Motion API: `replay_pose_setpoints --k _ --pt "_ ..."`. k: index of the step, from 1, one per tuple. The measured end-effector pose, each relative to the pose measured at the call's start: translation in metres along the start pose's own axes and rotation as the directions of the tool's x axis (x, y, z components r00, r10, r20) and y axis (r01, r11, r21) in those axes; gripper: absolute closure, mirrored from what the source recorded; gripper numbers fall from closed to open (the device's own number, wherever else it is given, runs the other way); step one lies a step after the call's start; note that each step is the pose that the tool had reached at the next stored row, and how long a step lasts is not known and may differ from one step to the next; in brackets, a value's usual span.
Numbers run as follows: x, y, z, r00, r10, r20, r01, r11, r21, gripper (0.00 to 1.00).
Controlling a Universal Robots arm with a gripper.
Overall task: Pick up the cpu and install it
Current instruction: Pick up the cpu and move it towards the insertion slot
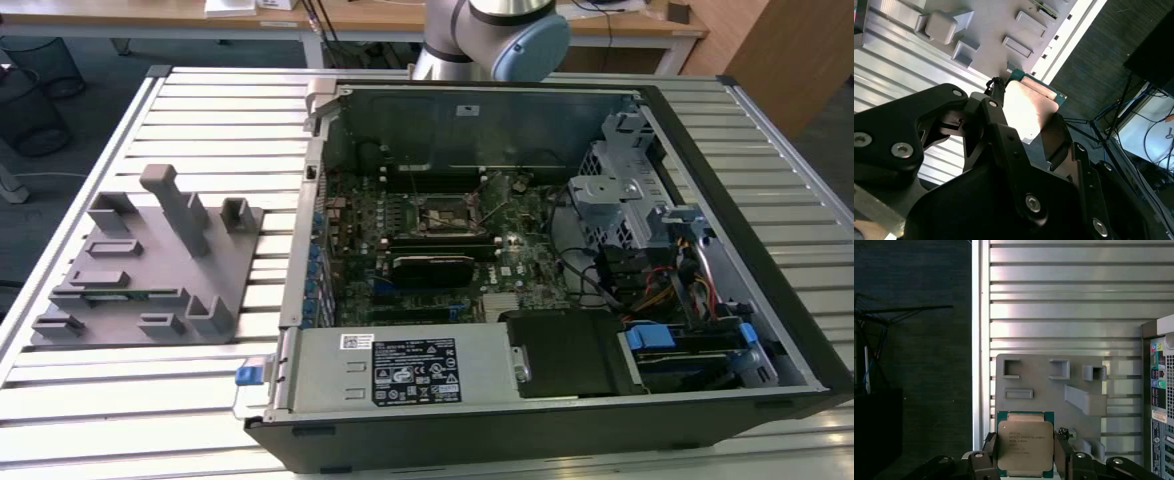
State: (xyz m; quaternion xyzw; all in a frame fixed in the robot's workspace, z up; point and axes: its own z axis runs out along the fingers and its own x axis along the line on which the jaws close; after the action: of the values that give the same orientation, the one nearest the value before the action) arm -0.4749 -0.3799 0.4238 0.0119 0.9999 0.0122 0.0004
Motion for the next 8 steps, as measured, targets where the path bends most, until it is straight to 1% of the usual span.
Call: replay_pose_setpoints --k 3,8 --pt "-0.0011 0.0001 -0.0002 1.0 0.0 -0.0002 0.0 1.0 0.0002 0.46" --pt "-0.008 0.0002 0.0 1.0 0.0 0.0 0.0 1.0 0.0 0.46"
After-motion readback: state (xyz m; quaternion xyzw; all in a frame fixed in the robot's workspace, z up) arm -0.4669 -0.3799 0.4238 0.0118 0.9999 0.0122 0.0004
